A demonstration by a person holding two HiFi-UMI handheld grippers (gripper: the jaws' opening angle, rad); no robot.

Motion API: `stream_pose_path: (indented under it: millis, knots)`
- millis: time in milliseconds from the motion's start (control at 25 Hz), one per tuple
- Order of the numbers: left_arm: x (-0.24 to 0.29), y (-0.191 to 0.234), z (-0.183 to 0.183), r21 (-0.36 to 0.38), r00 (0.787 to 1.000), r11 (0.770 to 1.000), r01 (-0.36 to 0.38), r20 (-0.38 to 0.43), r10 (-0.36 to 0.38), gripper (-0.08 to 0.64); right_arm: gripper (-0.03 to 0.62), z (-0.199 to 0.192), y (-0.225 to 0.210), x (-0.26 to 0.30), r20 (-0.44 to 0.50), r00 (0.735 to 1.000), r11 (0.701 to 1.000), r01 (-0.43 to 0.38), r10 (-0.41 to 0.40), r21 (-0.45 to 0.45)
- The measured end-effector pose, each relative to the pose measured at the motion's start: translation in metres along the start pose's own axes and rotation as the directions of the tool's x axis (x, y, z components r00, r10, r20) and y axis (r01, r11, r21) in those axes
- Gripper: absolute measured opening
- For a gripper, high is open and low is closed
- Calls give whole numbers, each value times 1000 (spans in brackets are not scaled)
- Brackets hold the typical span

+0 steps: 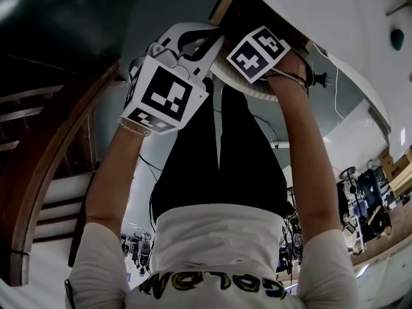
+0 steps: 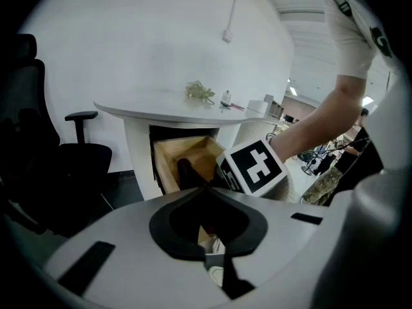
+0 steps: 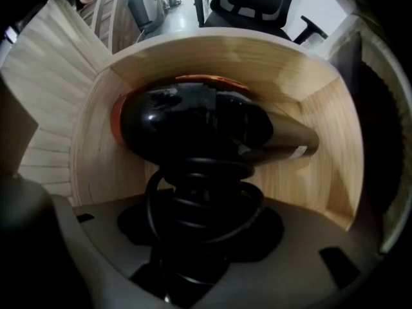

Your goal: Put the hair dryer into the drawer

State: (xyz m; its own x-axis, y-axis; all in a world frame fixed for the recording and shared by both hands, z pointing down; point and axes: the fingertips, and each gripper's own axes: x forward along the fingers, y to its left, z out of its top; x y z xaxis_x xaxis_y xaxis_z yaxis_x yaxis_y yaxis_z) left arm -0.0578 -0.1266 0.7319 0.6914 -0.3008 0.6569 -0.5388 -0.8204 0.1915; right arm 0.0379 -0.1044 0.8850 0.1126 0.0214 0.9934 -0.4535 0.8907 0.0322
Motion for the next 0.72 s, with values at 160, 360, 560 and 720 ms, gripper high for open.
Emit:
stream_pose_path:
  millis: [160, 360, 560, 720]
  knots:
    - [-9, -5, 0, -11, 1000, 1000, -15, -5, 15, 12, 298, -2, -1, -12, 31, 1000, 1000, 4, -5, 25]
    - [-24, -6, 9, -42, 993, 993, -113, 33, 114, 12, 314, -6, 0, -43, 90, 996, 999, 18, -22, 45]
    - [-45, -20, 37, -99, 981, 982, -160, 97, 170, 12, 313, -21, 10, -78, 162, 987, 996, -12, -3, 90]
    - [-66, -40, 62, -124, 976, 980, -154, 136, 170, 12, 269, -37, 9, -125, 239, 971, 991, -8, -24, 130]
